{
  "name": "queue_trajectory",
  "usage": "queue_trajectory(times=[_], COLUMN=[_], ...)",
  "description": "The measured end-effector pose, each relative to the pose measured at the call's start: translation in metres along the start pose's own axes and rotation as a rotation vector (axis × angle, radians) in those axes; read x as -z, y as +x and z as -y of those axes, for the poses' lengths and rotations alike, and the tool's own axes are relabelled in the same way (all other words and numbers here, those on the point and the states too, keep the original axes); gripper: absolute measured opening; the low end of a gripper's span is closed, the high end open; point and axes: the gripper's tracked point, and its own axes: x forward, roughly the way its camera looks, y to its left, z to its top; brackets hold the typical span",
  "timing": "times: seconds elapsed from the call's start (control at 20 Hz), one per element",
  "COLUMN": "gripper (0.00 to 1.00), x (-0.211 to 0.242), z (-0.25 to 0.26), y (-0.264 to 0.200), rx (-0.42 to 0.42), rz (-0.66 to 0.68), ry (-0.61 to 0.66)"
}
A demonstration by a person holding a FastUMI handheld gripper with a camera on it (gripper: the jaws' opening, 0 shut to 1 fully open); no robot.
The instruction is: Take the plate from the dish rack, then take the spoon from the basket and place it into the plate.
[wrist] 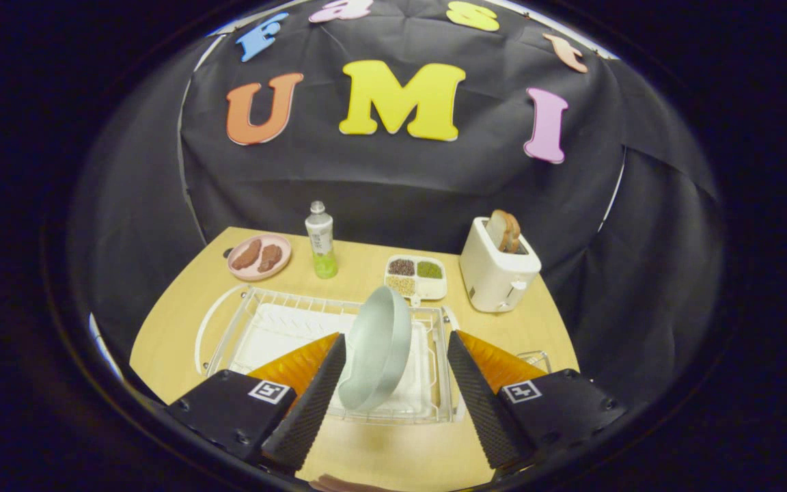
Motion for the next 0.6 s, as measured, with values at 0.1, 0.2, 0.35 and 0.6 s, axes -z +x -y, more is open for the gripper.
queue_trajectory(times=[0.1,0.2,0.35,0.6], gripper=[0.87,0.79,0.63,0.30], x=[-0.007,-0.005,-0.001,0.007], z=[0.001,0.008,0.000,0.001], y=[0.020,0.033,0.039,0.048], rx=[0.042,0.123,0.160,0.206], rz=[-0.070,-0.167,-0.300,-0.424], ry=[0.016,0.016,-0.042,-0.112])
